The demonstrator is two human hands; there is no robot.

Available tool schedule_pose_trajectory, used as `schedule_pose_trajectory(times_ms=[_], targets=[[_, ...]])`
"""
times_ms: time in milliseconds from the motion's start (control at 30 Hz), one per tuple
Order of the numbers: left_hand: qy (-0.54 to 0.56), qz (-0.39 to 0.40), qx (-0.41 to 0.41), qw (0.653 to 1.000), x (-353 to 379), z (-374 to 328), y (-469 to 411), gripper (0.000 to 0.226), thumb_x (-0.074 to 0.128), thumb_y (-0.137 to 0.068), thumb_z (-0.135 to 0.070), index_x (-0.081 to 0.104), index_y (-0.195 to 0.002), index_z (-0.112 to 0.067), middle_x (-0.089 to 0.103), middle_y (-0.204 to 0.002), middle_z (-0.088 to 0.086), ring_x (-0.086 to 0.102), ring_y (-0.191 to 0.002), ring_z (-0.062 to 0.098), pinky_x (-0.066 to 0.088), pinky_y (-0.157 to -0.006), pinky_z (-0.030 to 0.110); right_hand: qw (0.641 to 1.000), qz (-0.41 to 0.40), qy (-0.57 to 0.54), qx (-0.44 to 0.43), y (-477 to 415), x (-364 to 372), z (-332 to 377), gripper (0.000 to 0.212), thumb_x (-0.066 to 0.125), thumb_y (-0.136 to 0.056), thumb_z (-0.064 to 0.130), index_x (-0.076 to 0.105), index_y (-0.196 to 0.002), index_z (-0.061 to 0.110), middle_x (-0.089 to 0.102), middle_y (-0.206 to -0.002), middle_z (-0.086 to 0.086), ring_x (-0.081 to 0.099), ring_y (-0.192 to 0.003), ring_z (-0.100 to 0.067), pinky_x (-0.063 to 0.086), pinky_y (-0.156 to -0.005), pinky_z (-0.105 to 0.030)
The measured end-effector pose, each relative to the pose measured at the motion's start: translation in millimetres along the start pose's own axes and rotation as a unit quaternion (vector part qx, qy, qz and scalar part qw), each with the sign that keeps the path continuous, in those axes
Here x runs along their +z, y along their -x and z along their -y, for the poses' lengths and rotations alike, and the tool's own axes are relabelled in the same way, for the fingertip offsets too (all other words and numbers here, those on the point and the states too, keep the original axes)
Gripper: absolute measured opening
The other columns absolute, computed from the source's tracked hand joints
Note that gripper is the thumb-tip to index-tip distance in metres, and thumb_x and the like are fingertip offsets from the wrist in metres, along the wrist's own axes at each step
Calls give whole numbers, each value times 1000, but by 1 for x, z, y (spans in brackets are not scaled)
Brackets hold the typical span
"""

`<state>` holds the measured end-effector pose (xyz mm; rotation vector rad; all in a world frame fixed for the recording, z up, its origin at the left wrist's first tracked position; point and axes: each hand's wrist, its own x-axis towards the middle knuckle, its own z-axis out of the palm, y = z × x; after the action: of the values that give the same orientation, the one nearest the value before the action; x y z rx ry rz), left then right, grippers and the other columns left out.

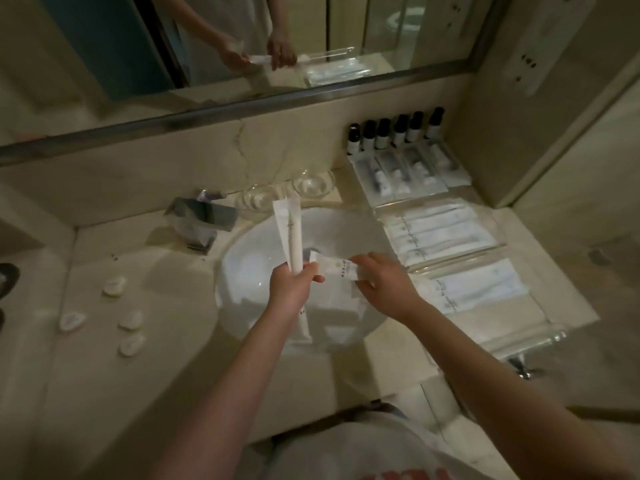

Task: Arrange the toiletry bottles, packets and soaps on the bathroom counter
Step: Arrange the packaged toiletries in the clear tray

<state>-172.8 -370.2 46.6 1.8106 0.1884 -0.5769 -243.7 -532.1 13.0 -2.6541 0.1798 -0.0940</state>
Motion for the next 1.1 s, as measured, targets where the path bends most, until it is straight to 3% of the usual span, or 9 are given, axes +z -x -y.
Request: schedule_pose_trajectory(times_ms=[233, 367, 500, 633, 733, 867, 1100], targets=[[-78, 81, 38, 993, 68, -5, 4, 9, 63, -86, -21, 61, -80, -14, 62, -65, 1, 44, -46, 11, 36, -48, 23, 999, 27, 8, 47, 35, -38, -69, 68, 33, -67, 52, 61, -116, 14, 66, -98, -9, 58, -93, -30, 45, -76, -36], [-140, 94, 40, 985, 102, -5, 10, 22, 62, -84, -26, 57, -66, -16, 48, -47, -7, 40, -41, 7, 33, -36, 13, 997, 33, 53, 49, 59, -50, -114, 56, 38, -73, 44, 63, -113, 14, 64, -92, -11, 59, -87, -36, 50, -69, -41], [-149, 103, 43, 982, 129, -3, 11, 16, 61, -85, -25, 59, -77, -12, 50, -57, -3, 41, -44, 9, 33, -41, 19, 992, 44, 107, 58, 86, -60, -152, 41, 59, -71, 19, 66, -111, 20, 62, -85, -6, 57, -82, -32, 44, -66, -38], [-143, 117, 48, 982, 145, -4, 12, 13, 60, -85, -24, 59, -82, -12, 53, -63, -1, 43, -49, 9, 36, -45, 19, 990, 41, 129, 40, 110, -60, -180, 50, 71, -61, 3, 70, -105, 27, 59, -75, 0, 56, -71, -24, 46, -63, -37], [-139, 121, 50, 982, 151, -4, 12, 10, 60, -86, -23, 59, -80, -15, 54, -65, -2, 44, -49, 9, 36, -38, 11, 990, 48, 130, 17, 122, -53, -188, 51, 72, -59, 0, 71, -103, 26, 59, -75, 0, 56, -70, -24, 49, -65, -39], [-138, 124, 50, 981, 157, -3, 10, 19, 60, -85, -22, 55, -67, -22, 52, -61, -3, 42, -47, 8, 35, -40, 15, 992, 42, 116, -13, 124, -41, -192, 48, 74, -60, 2, 71, -102, 25, 59, -78, 0, 57, -72, -23, 48, -71, -38], [-144, 124, 47, 981, 163, 1, 14, 12, 58, -87, -24, 58, -79, -16, 53, -64, -3, 43, -49, 8, 36, -40, 12, 995, 37, 89, 3, 125, -37, -196, 62, 76, -51, 2, 69, -110, 22, 63, -89, -3, 60, -80, -25, 48, -64, -35]])
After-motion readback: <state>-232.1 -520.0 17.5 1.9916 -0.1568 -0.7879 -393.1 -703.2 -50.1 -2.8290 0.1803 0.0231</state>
